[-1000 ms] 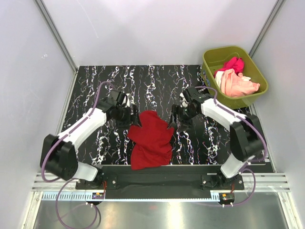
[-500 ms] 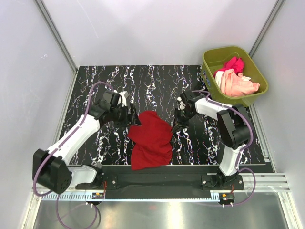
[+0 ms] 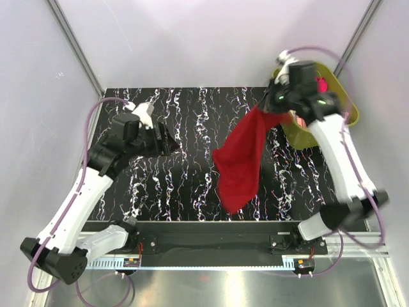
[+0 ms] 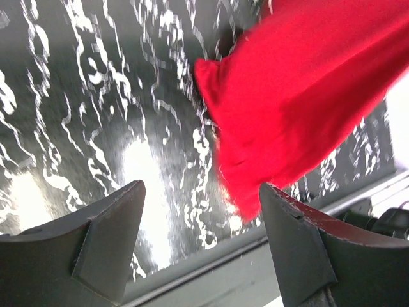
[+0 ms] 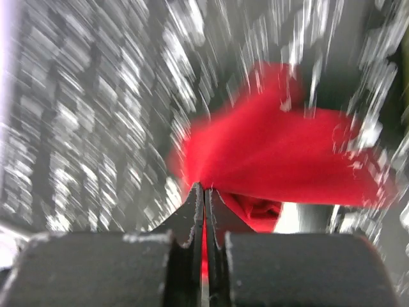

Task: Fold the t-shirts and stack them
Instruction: Flatten the tshirt out

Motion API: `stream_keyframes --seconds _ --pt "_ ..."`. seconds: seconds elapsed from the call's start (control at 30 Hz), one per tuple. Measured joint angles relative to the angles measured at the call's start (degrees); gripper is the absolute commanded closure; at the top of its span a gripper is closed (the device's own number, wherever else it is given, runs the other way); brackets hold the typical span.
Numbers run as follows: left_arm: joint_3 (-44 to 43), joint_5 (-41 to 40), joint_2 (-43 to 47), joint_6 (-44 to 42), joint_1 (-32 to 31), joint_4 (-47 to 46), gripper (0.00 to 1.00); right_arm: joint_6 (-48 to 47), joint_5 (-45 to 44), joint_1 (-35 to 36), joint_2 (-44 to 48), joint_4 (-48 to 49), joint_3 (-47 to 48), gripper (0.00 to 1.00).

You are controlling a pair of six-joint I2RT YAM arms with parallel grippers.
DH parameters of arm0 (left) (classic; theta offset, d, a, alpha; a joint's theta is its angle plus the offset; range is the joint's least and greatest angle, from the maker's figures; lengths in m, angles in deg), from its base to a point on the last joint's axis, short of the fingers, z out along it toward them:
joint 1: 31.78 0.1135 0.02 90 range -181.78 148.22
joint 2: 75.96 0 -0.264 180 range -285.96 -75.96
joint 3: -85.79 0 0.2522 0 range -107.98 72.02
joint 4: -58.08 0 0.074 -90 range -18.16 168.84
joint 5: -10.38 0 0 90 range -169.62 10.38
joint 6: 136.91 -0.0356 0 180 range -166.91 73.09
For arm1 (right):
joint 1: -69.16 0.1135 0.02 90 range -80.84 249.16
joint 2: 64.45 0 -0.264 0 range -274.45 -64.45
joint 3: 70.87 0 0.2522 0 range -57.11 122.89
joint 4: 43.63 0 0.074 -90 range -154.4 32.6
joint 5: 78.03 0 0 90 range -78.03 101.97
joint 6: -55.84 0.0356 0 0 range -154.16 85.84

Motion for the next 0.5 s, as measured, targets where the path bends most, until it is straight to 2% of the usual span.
stream_keyframes --seconds 0.1,0.17,0.23,0.33,0.37,0.43,0.47,0.5 --pt "-2.08 -2.08 1.29 -0.17 0.0 0.0 0.23 -0.04 1.16 0.55 6.88 0.28 7.48 1.0" --pt "-3.3 -3.41 1.38 -0.35 0.0 0.15 0.23 1.55 4.31 2.36 10.38 1.64 8.5 1.0" --pt "-4.55 -4.92 1.38 -0.76 0.0 0.33 0.23 4.11 8.59 6.75 13.14 3.34 6.97 1.0" --pt "-6.23 -7.74 1.42 -1.88 0.0 0.81 0.22 8.52 14.47 15.19 13.64 9.57 -1.62 1.0" --pt "-6.6 -8.79 1.53 -2.16 0.0 0.9 0.21 9.68 15.87 18.29 12.22 10.71 -4.11 0.95" --pt "-6.82 -10.69 2.03 -2.78 0.0 1.4 0.14 10.73 19.28 23.37 6.71 11.34 -6.23 0.71" --pt "-6.82 -11.8 2.34 -3.04 0.0 1.9 0.12 10.86 20.87 25.18 2.78 11.04 -6.01 0.4" --pt "-6.82 -12.76 2.6 -3.02 0.0 2.4 0.1 10.78 21.68 26.27 -0.66 9.92 -5.09 0.31"
